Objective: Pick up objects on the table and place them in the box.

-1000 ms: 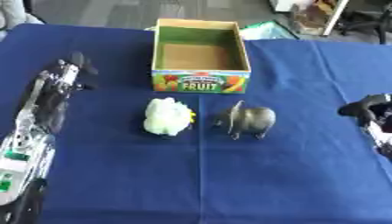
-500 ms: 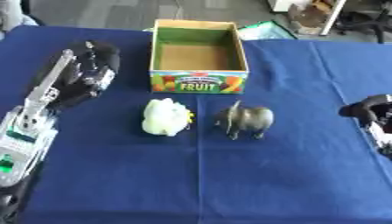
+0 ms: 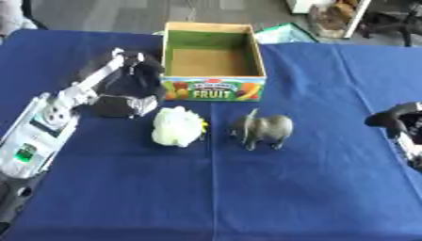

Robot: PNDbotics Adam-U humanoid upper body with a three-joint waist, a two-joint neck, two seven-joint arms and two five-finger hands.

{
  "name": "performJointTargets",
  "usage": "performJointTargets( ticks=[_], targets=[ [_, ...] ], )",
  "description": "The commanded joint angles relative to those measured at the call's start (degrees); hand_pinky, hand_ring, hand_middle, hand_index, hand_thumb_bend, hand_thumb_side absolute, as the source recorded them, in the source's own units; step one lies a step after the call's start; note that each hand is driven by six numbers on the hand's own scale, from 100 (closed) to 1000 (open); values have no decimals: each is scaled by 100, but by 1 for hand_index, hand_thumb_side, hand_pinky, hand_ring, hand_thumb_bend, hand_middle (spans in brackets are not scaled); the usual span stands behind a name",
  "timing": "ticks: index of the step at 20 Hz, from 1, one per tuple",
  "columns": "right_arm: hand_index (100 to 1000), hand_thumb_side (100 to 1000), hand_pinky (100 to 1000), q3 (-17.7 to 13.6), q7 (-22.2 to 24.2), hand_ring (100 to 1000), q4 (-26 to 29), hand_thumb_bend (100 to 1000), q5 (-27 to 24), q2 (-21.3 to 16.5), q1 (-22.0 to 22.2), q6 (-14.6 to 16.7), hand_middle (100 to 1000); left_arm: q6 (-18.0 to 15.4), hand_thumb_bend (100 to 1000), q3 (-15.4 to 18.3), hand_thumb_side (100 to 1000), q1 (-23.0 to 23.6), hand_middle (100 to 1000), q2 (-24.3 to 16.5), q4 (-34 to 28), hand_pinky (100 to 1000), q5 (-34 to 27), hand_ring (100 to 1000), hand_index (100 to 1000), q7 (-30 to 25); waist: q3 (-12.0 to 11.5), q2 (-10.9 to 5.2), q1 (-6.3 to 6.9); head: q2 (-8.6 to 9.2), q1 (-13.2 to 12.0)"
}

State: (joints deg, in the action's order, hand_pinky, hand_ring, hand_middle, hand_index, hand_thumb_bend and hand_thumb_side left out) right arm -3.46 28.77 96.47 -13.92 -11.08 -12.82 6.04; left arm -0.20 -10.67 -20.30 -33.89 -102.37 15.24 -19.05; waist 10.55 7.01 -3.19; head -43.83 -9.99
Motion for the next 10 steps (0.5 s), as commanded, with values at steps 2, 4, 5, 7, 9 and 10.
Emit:
performJointTargets(
  ticks=[2,4,5,7,9,10],
  targets=[
    [623,100,747,0,25,670,58,100,-8,-104,-50,10,485,-138,329,-208,324,-290,610,-109,232,623,483,720,740,-240,16,-86,11,-29,-21],
    [623,100,747,1,25,670,56,100,-10,-104,-47,10,485,-202,340,-284,312,-379,613,-78,374,625,663,719,741,-312,22,-91,10,-29,-24],
    [623,100,747,3,26,670,55,100,-10,-103,-44,9,485,-228,343,-317,313,-414,615,-60,444,625,739,719,741,-335,26,-93,10,-29,-23],
    [624,100,747,7,30,670,53,100,-9,-100,-42,6,485,-267,351,-368,316,-475,618,-11,587,626,871,719,742,-373,29,-96,10,-29,-23],
    [623,100,747,12,34,670,52,100,-10,-99,-42,6,485,-297,357,-409,316,-538,621,54,751,627,1007,719,743,-396,31,-101,7,-29,-24],
    [624,100,747,14,35,670,51,100,-11,-98,-41,6,485,-314,361,-430,315,-569,622,85,834,627,1071,718,743,-402,31,-103,4,-29,-22]
  ],
)
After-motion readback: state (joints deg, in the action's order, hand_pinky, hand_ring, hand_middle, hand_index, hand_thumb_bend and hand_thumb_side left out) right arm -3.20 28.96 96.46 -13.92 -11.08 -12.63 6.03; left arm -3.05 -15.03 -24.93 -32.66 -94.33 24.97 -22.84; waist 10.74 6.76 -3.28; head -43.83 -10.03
